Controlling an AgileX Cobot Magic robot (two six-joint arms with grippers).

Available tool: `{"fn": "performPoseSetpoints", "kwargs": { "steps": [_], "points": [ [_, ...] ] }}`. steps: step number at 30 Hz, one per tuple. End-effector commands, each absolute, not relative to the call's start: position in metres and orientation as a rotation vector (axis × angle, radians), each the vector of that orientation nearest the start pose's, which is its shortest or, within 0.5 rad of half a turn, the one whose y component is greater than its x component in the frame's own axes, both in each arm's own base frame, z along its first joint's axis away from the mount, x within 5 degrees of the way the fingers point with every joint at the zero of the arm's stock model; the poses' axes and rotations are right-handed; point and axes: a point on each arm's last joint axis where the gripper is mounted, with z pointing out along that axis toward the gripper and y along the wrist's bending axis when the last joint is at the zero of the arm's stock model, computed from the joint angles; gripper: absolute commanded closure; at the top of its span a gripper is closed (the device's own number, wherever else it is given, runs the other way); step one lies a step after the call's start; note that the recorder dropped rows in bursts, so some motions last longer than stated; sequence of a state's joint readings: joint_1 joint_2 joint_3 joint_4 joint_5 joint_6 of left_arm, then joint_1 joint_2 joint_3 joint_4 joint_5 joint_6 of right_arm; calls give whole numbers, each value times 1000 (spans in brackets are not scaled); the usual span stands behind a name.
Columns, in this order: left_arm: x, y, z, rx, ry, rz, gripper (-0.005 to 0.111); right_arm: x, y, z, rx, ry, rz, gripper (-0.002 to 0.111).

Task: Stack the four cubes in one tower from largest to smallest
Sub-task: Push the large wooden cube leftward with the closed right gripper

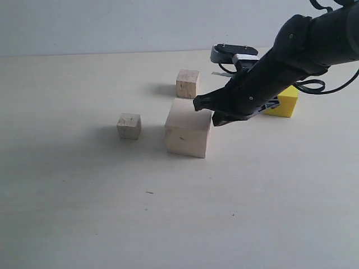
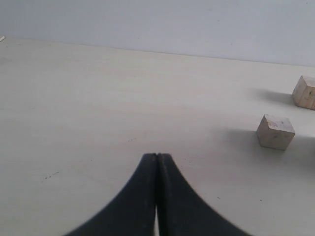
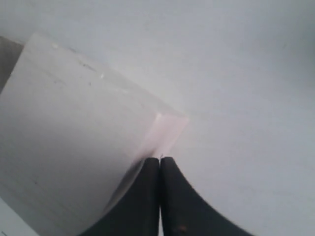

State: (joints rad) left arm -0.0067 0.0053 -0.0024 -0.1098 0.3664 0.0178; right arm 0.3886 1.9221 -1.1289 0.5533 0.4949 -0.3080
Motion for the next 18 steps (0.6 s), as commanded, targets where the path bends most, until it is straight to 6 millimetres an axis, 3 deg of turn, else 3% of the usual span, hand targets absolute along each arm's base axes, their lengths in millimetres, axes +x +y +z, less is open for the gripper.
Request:
{"fn": "performPoseSetpoints", "kwargs": {
  "steps": [1, 18],
  "points": [
    [53, -4, 181, -33, 1840, -97, 107, 347, 163, 152, -352, 2657, 457, 108],
    [53, -4, 181, -33, 1840, -97, 107, 344, 172, 148, -283, 2683, 576, 108]
  ]
}}
